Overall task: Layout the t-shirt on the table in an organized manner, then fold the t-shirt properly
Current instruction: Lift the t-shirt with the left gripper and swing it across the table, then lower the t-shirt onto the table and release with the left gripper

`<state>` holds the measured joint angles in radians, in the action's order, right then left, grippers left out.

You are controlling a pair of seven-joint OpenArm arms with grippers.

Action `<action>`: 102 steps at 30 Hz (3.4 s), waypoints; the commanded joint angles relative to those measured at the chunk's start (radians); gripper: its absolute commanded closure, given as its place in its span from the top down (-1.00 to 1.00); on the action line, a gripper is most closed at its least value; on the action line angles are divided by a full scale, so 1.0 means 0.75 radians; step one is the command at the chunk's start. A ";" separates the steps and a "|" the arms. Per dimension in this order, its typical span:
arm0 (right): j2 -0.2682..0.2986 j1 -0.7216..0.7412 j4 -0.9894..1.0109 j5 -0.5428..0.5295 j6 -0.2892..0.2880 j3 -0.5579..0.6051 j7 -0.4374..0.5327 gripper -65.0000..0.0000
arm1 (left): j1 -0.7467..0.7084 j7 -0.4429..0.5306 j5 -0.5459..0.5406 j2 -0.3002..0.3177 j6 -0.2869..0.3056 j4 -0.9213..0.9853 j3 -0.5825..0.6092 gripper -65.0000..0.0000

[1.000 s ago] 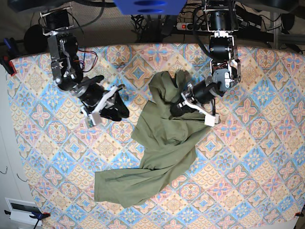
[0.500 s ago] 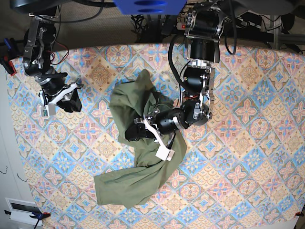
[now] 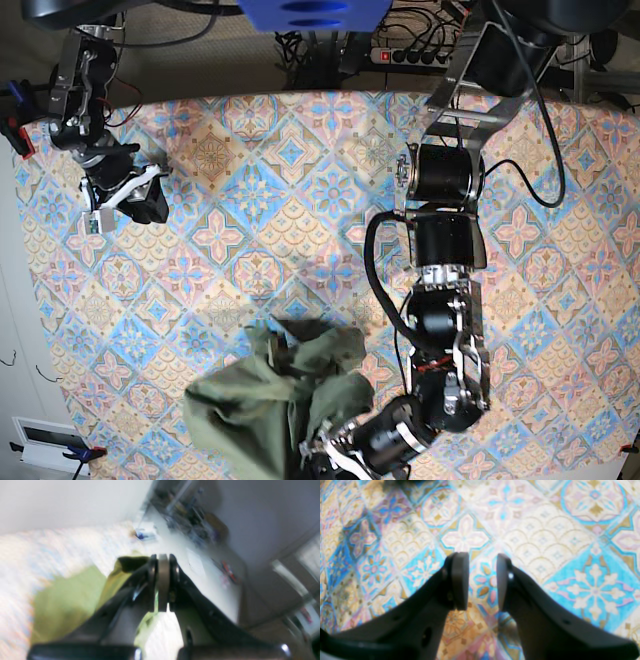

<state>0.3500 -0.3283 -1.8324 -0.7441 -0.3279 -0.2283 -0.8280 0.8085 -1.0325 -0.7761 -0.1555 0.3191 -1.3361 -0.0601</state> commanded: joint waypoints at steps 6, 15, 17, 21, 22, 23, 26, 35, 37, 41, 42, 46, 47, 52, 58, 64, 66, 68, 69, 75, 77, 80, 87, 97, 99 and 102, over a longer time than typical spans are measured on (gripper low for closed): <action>0.017 0.019 -0.013 -0.024 -0.008 0.050 0.033 -0.45 | 0.314 0.046 0.040 -0.002 0.009 -0.006 -0.128 -1.00; 0.015 0.021 -0.011 -0.024 -0.008 0.076 0.033 -0.45 | 0.619 0.115 0.269 -0.002 -0.001 -0.008 -0.128 -1.00; 0.015 0.021 -0.011 -0.024 -0.008 0.076 0.033 -0.45 | 0.635 0.146 0.322 0.014 -0.005 -0.008 -0.130 -1.00; 0.015 0.068 -0.007 -0.024 -0.008 0.076 0.033 -0.45 | 0.646 0.212 0.389 0.131 -0.081 -0.008 -0.142 -1.00; 0.015 0.081 -0.003 -0.026 -0.008 0.078 0.033 -0.45 | 0.658 0.216 0.389 0.157 -0.099 -0.006 -0.158 -1.00; 0.015 0.089 0.008 -0.026 -0.008 0.084 0.033 -0.45 | 0.667 0.214 0.385 0.176 -0.105 -0.003 -0.177 -1.00; 0.015 0.136 0.028 -0.026 -0.008 0.142 0.033 -0.45 | 0.667 0.142 0.383 0.235 -0.105 -0.010 -0.228 -1.00; 0.015 0.226 0.038 -0.026 -0.008 0.222 0.033 -0.45 | 0.667 0.081 0.314 0.417 -0.103 -0.003 -0.267 -1.00; 0.015 0.226 0.055 -0.026 -0.008 0.228 0.033 -0.45 | 0.667 -0.007 0.252 0.417 -0.101 -0.003 -0.267 -1.00; 0.015 0.226 0.085 -0.026 -0.008 0.228 0.033 -0.45 | 0.667 -0.132 0.087 0.372 -0.101 -0.001 -0.201 -1.00; 0.015 0.226 0.087 -0.026 -0.008 0.228 0.035 -0.45 | 0.667 -0.142 0.058 0.362 -0.101 -0.006 -0.156 -1.00; 0.015 0.226 0.087 -0.026 -0.008 0.220 0.037 -0.45 | 0.667 -0.206 -0.038 0.274 -0.101 -0.006 -0.072 -1.00; 0.015 0.226 0.090 -0.026 -0.008 0.217 0.041 -0.45 | 0.667 -0.218 -0.053 0.245 -0.101 -0.001 -0.072 -1.00; 0.015 0.226 0.126 -0.026 -0.008 0.213 0.045 -0.45 | 0.667 -0.230 -0.071 0.129 -0.101 0.001 -0.070 -1.00; 0.015 0.226 0.135 -0.024 -0.008 0.146 0.045 -0.45 | 0.667 -0.267 -0.120 0.100 -0.101 0.001 -0.101 -1.00; 0.015 0.226 0.147 -0.024 -0.008 0.101 0.045 -0.45 | 0.667 -0.337 -0.183 0.151 -0.099 0.095 -0.273 -1.00; 0.015 0.240 0.167 -0.024 -0.008 0.103 0.045 -0.45 | 0.667 -0.345 -0.231 0.186 -0.099 0.185 -0.318 -1.00; 0.015 0.293 0.182 -0.024 -0.008 0.107 0.043 -0.45 | 0.667 -0.347 -0.278 0.216 -0.099 0.273 -0.355 -1.00; 0.015 0.324 0.182 -0.024 -0.008 0.111 0.039 -0.45 | 0.667 -0.347 -0.304 0.223 -0.099 0.312 -0.363 -1.00; 0.015 0.349 0.182 -0.024 -0.008 0.111 0.035 -0.45 | 0.667 -0.349 -0.345 0.216 -0.099 0.457 -0.373 -1.00; 0.015 0.349 0.188 -0.024 -0.008 0.111 0.035 -0.45 | 0.667 -0.335 -0.372 0.212 -0.077 0.500 -0.375 -1.00; 0.015 0.349 0.239 -0.024 -0.008 0.111 0.035 -0.45 | 0.667 -0.298 -0.435 0.171 -0.066 0.506 -0.371 -1.00; 0.015 0.349 0.265 -0.024 -0.008 0.109 0.043 -0.45 | 0.667 -0.304 -0.429 0.077 -0.066 0.530 -0.365 -1.00; 0.015 0.347 0.257 -0.024 -0.008 0.105 0.043 -0.45 | 0.667 -0.316 -0.296 0.018 -0.066 0.647 -0.269 -1.00; 0.015 0.343 0.257 -0.024 -0.008 0.105 0.043 -0.45 | 0.667 -0.275 -0.296 0.016 -0.064 0.643 -0.195 -1.00; 0.015 0.343 0.257 -0.024 -0.008 0.107 0.043 -0.45 | 0.667 -0.202 -0.276 0.018 -0.064 0.563 -0.058 -1.00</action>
<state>0.3470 -0.0860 -1.6192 -0.7441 -0.3275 -0.1402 -0.8162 1.2518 -1.2156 -0.9482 -0.1364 0.2607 -0.8932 -0.0994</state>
